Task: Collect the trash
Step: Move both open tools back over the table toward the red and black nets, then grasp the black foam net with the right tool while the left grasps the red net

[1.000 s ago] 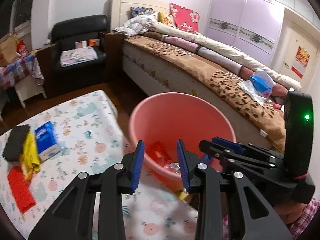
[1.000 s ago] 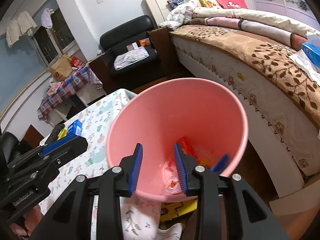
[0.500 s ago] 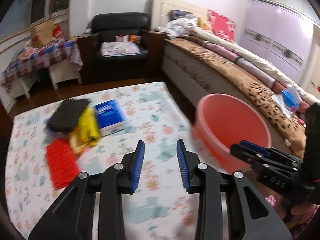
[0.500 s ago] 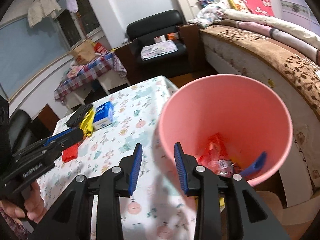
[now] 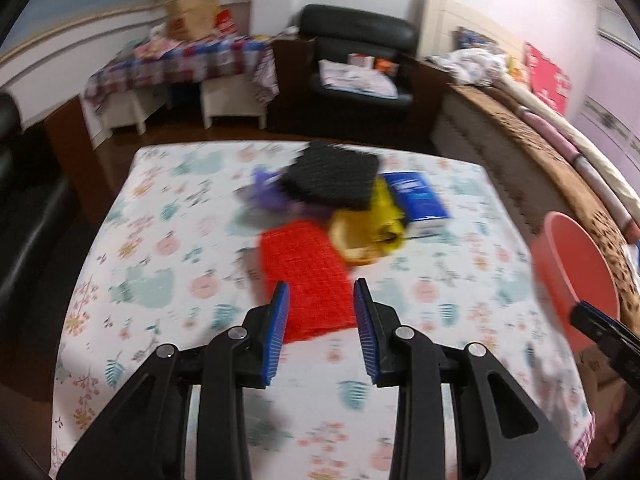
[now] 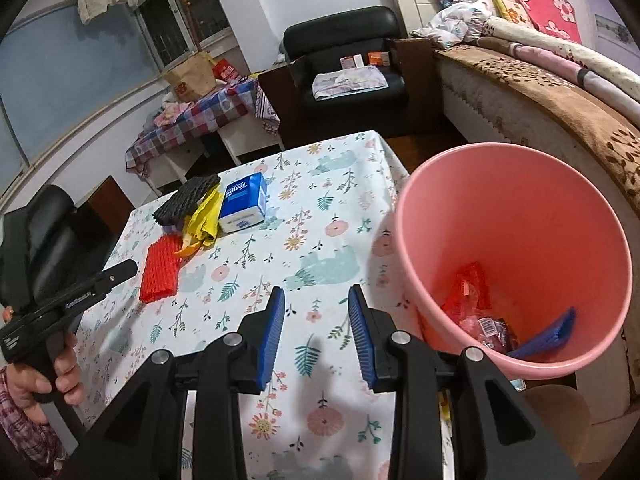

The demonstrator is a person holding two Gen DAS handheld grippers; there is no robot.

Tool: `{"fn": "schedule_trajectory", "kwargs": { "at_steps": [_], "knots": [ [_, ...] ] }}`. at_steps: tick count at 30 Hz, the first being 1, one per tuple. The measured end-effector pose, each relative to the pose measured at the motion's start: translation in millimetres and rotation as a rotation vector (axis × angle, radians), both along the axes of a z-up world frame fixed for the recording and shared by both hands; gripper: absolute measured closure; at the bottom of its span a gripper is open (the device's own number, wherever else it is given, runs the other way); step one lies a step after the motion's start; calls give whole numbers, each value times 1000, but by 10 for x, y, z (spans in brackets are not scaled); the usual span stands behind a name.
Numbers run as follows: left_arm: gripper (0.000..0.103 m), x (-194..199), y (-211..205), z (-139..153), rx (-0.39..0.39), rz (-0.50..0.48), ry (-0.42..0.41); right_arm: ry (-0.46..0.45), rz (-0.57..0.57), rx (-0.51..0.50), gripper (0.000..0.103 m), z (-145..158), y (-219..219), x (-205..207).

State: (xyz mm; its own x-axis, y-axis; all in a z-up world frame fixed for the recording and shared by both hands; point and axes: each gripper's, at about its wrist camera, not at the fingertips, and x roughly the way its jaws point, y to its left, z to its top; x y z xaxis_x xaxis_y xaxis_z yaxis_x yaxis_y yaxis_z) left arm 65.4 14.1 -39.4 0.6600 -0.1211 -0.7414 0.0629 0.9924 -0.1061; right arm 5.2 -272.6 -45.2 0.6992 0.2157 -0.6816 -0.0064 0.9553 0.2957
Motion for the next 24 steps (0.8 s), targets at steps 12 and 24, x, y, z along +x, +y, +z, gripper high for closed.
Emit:
{"fn": "schedule_trajectory", "kwargs": {
  "at_steps": [12, 24],
  "knots": [
    [70, 263, 124, -320, -35, 40, 115, 21, 52, -34, 71, -36, 239, 199],
    [94, 165, 283, -262, -68, 31, 64, 5, 186, 6, 71, 115, 758, 565]
  ]
}}
